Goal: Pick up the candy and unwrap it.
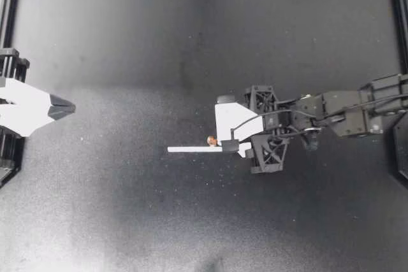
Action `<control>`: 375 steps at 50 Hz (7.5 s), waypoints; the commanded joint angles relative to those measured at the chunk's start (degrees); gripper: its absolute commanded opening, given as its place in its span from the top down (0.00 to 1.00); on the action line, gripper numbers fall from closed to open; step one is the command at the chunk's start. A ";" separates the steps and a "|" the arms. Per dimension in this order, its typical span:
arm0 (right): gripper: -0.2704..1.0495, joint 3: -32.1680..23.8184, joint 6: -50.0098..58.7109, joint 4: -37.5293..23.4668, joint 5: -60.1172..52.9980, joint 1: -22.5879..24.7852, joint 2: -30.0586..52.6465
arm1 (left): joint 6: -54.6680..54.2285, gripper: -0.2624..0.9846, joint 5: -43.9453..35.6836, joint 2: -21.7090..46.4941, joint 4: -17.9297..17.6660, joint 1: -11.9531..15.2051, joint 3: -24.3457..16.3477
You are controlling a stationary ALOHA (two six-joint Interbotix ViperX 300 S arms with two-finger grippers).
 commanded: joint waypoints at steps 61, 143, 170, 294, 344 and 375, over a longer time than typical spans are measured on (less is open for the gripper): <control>0.93 -7.29 1.93 6.68 3.87 4.57 -19.16 | 6.59 0.44 -15.91 25.66 0.00 -0.18 -4.31; 0.93 -8.96 2.29 6.68 -1.14 5.54 -18.98 | 6.50 0.90 -18.81 41.13 1.85 -0.18 -14.41; 0.93 -5.19 2.55 9.32 -1.14 5.54 -21.97 | 5.71 0.93 -19.16 37.97 0.44 -0.18 -10.63; 0.51 -3.16 5.98 8.79 -8.88 4.39 -18.90 | 8.96 0.93 -18.37 42.01 0.35 -1.05 -13.01; 0.38 3.60 21.97 8.70 -49.48 3.52 -15.29 | 28.83 0.93 -18.81 39.38 0.79 -2.02 -13.89; 0.59 3.25 21.97 7.82 -45.88 3.52 -14.50 | 28.39 0.93 -19.07 38.67 0.70 -2.02 -13.18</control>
